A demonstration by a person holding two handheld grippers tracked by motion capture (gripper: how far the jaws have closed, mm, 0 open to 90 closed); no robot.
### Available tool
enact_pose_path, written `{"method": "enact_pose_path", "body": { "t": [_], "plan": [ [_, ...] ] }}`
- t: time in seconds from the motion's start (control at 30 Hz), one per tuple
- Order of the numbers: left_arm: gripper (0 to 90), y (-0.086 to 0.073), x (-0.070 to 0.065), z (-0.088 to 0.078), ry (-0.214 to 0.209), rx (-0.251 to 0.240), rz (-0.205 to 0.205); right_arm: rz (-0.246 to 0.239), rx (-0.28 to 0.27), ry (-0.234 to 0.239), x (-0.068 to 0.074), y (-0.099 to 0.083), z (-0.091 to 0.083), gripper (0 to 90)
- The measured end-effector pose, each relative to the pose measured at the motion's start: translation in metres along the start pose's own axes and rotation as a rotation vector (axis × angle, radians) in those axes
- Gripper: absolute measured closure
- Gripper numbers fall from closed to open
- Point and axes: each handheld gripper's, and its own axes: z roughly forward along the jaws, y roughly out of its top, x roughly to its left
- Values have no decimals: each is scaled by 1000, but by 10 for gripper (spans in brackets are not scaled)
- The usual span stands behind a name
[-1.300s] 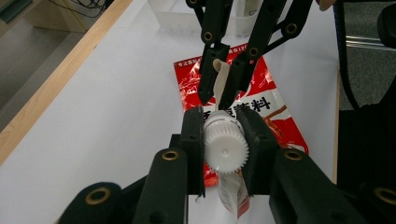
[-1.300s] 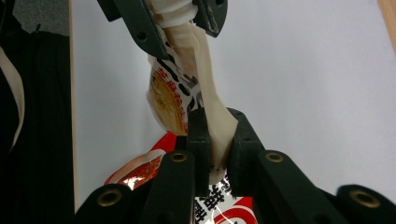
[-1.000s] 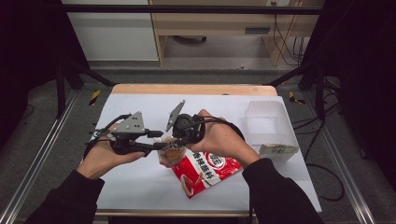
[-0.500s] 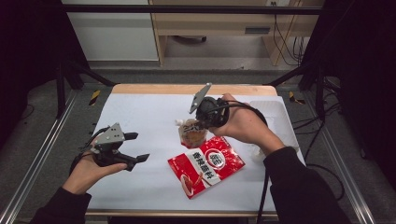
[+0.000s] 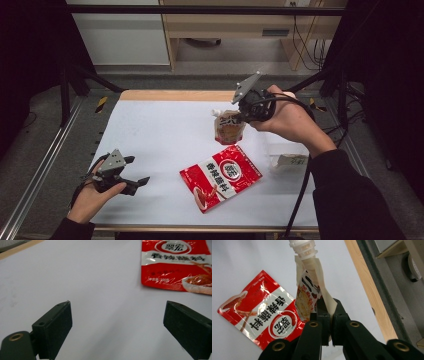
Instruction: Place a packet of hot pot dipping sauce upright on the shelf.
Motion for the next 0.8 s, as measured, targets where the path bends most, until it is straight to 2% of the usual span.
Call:
{"method": "enact_pose_path", "body": {
  "t": [0.2,0.3,0.8],
  "plan": [
    [83,-13,-5,-1,9,3,-11,28,-12,-33,-11,-17,-13,879],
    [78,-16,-7,-1,15,21,1,49,-18,-47,-15,-26,-19,880],
    [76,-24,-3,-2,66,24,-12,102,-24,-105,-30,-65,-46,880]
  ]
}}
